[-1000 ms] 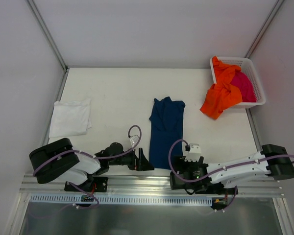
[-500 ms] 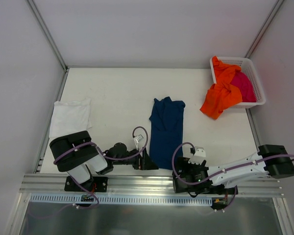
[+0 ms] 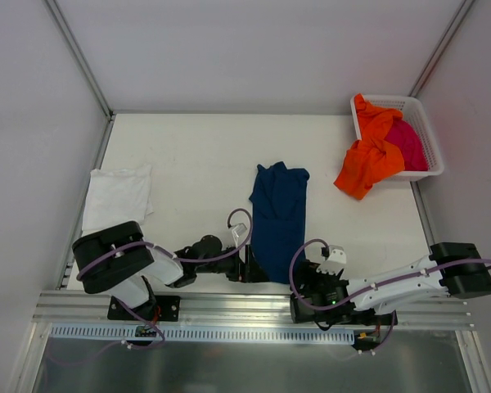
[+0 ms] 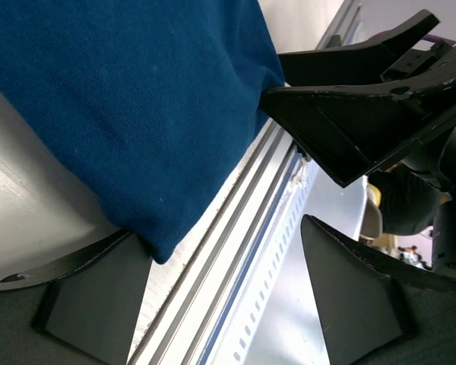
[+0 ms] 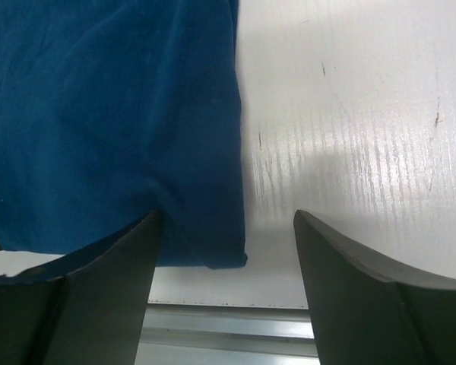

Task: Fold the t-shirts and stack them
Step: Grab one side of the 2/3 rectangular tshirt with both arms

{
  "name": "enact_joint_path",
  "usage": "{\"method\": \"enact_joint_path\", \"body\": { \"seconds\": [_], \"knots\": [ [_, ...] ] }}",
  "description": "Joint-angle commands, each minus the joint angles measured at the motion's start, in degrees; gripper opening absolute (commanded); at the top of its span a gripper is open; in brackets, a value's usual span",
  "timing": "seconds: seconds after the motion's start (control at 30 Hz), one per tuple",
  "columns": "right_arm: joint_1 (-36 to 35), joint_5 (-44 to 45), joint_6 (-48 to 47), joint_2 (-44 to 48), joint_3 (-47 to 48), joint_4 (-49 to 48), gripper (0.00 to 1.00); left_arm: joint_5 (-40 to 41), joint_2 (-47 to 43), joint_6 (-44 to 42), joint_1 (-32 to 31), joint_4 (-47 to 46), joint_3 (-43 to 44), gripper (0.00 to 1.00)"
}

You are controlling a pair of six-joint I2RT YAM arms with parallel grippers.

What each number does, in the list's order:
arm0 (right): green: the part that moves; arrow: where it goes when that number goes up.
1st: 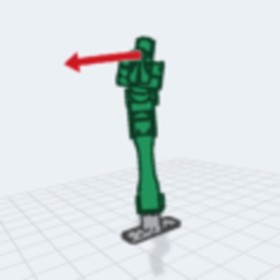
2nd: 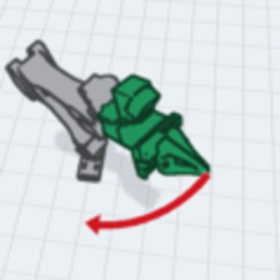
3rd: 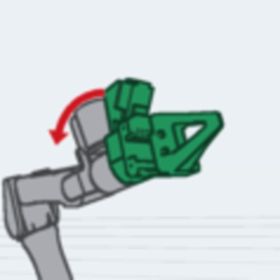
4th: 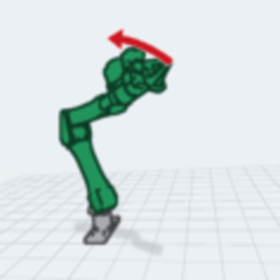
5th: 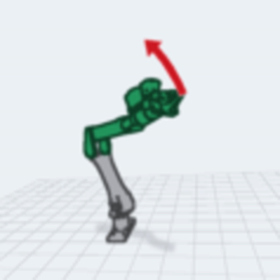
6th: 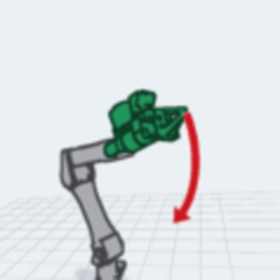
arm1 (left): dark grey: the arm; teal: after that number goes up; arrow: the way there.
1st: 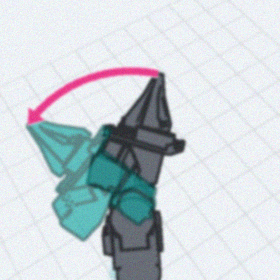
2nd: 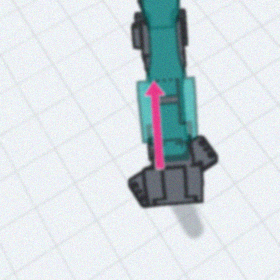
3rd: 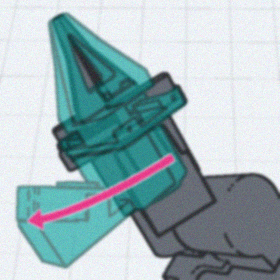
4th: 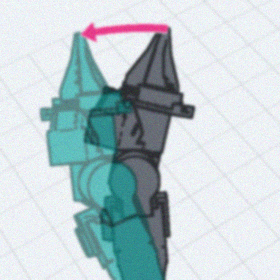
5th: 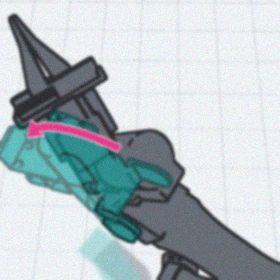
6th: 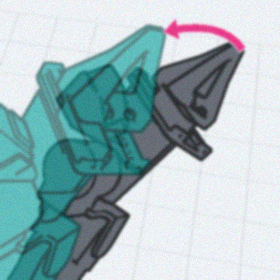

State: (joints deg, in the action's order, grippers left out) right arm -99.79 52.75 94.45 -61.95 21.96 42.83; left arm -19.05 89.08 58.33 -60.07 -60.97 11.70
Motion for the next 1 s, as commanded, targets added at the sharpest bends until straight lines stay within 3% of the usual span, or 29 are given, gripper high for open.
{"method": "enact_joint_path", "body": {
  "seconds": [0.0,0.43,0.63,0.73,0.77,0.8,0.87,0.9,0.97],
  "knots": [
    [-0.32,-1.16,3.28,-0.45,-1.56,-2.22,0.73,5.16,-1.71,-4.80,-1.01,14.02,1.04,0.78],
    [-0.41,0.16,-2.78,-4.66,1.68,-9.17,0.66,10.43,-2.68,-6.12,-2.86,23.79,4.91,0.70],
    [-0.23,-0.02,-2.96,-8.27,4.23,-9.25,0.56,11.75,-1.89,-6.21,-2.94,26.51,5.96,0.52],
    [-0.23,-0.37,-2.96,-8.18,4.15,-9.17,0.44,12.28,-1.45,-6.38,-3.03,28.36,6.58,0.33],
    [-0.23,-0.54,-2.70,-8.10,4.06,-8.73,0.30,12.28,-1.36,-6.56,-3.03,28.88,6.75,0.28],
    [-0.23,-0.72,-2.44,-8.01,4.06,-8.21,0.23,12.72,-1.36,-6.56,-3.03,29.24,7.01,0.16],
    [-0.23,-1.07,-1.82,-8.27,4.84,-5.93,0.02,13.42,-1.28,-6.56,-3.21,30.90,7.28,0.05],
    [-0.23,-1.16,-1.56,-8.53,5.29,-4.78,0.01,14.21,-1.28,-6.64,-3.47,31.61,7.63,0.00],
    [-0.32,-1.60,-1.55,-9.32,7.57,-1.27,0.01,15.09,-2.15,-6.65,-4.00,32.58,7.72,0.00]
  ]
}}
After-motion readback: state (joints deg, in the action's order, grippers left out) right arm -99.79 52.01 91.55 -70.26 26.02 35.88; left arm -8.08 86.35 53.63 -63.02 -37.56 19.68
